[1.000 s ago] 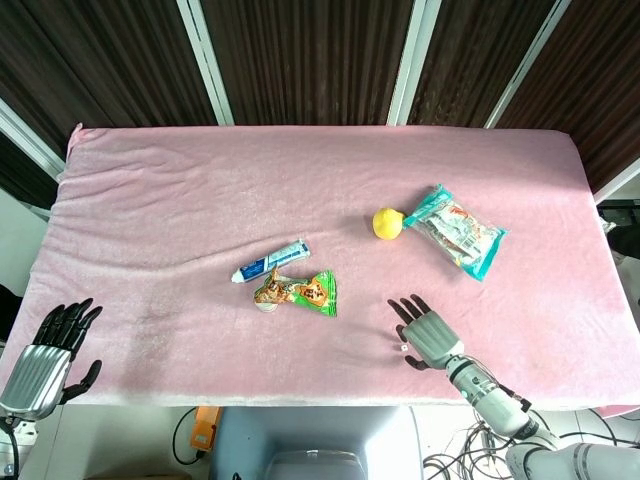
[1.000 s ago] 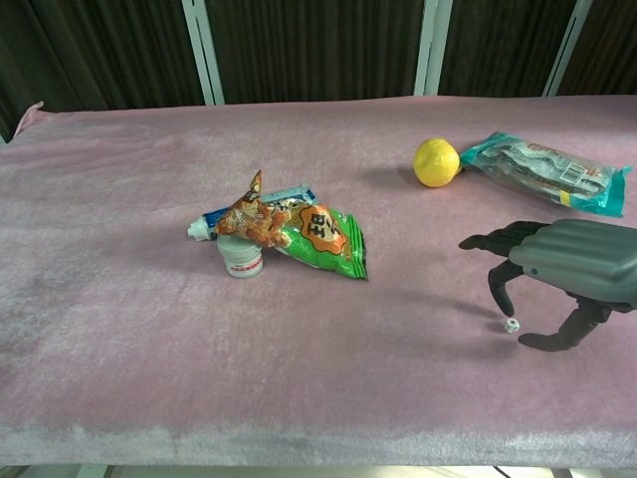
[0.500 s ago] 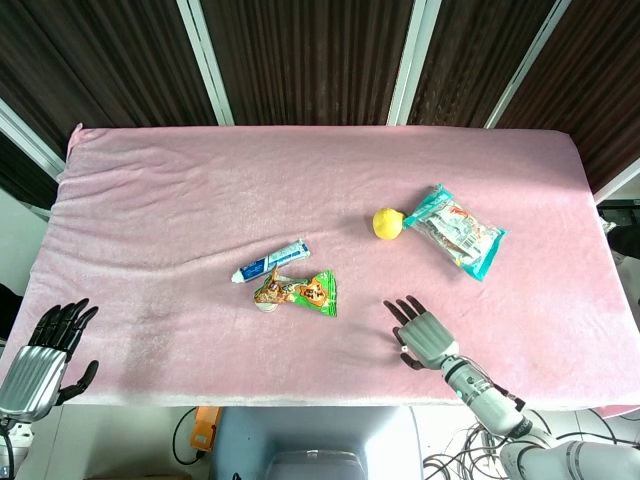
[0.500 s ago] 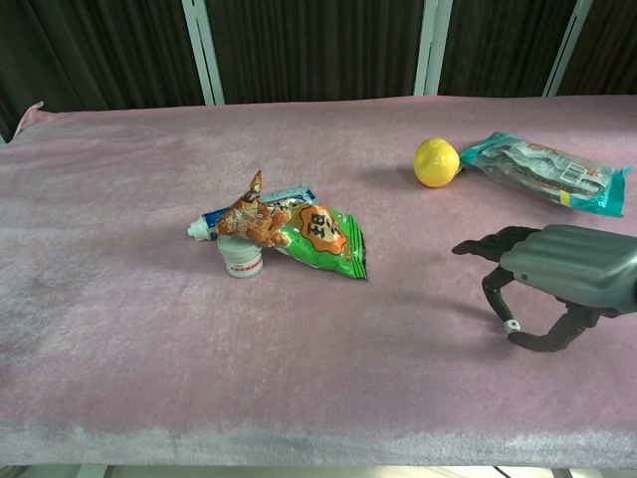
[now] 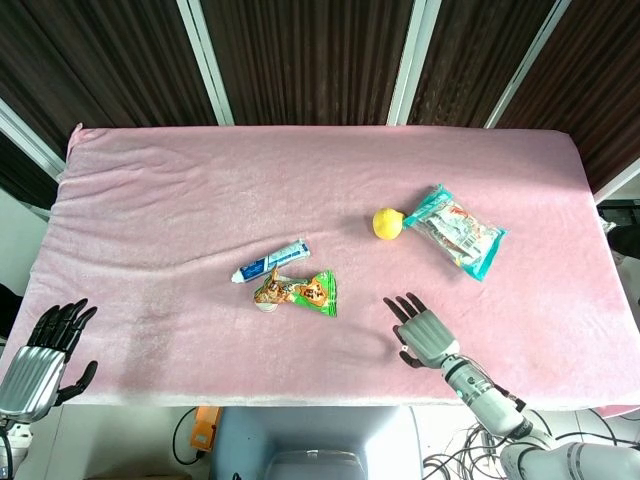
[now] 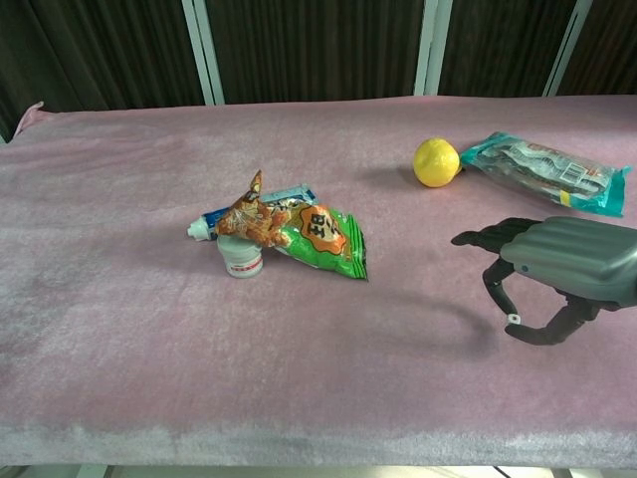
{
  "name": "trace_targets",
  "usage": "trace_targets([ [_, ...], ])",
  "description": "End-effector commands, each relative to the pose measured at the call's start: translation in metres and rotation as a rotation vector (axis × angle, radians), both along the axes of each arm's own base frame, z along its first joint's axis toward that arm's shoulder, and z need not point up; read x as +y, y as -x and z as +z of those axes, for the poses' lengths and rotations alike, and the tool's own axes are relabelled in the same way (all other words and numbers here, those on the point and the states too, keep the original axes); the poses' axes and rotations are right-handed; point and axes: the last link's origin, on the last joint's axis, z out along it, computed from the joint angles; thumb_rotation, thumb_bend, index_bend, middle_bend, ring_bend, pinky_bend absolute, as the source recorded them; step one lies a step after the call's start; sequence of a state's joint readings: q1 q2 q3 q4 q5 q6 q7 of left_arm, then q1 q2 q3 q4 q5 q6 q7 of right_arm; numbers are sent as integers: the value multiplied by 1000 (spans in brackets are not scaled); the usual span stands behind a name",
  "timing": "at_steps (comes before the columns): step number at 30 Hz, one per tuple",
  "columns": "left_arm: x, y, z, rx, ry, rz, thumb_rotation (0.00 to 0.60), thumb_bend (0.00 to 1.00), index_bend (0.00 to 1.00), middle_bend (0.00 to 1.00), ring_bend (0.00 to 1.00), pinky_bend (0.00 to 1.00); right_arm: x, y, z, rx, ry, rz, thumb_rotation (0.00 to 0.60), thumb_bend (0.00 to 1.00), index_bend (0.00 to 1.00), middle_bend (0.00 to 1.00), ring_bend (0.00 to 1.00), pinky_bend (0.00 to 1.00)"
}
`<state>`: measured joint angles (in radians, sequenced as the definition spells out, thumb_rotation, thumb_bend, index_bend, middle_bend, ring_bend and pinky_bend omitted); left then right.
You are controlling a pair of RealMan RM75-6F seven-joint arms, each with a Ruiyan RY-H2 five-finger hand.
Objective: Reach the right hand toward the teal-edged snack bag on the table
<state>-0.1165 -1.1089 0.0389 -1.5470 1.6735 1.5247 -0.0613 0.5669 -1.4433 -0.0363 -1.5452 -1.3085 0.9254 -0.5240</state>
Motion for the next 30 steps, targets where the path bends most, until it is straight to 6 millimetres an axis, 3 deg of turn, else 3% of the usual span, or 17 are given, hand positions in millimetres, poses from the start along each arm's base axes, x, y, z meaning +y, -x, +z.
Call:
trace_targets([
  [1,0,0,0,-1,-1,-1,600,406,0,0,0,38,-1,-6,5,-31,17,7,600,490,705,0,0,0],
  [3,0,0,0,0,-1,2,600,405,0,0,0,38,-6,-35,36,-210,123,35,600,489,697,0,0,0],
  [6,0,1,0,2,0,3,600,405,0,0,0,39,-8,-48,69,-364,211,67,600,489,643,0,0,0],
  [10,0,1,0,3,-1,5,600,405,0,0,0,38,-11,-37,99,-426,287,14,600,464,248,0,0,0],
  [12,0,0,-1,5,1,6,600,406,0,0,0,38,-12,-32,107,-423,283,-29,600,352,32,0,0,0],
  [13,0,0,-1,6,2,6,600,405,0,0,0,38,-12,-29,110,-418,284,-44,600,295,1,0,0,0],
  [18,1,0,-3,11,4,8,600,405,0,0,0,39,-6,-10,125,-414,323,-85,600,252,0,0,0,0],
  [21,1,0,-2,8,-2,10,600,404,0,0,0,38,8,7,133,-407,365,-90,600,252,0,0,0,0],
  [30,1,1,0,3,-11,9,600,405,0,0,0,39,78,62,143,-225,481,-93,600,252,0,0,0,0],
])
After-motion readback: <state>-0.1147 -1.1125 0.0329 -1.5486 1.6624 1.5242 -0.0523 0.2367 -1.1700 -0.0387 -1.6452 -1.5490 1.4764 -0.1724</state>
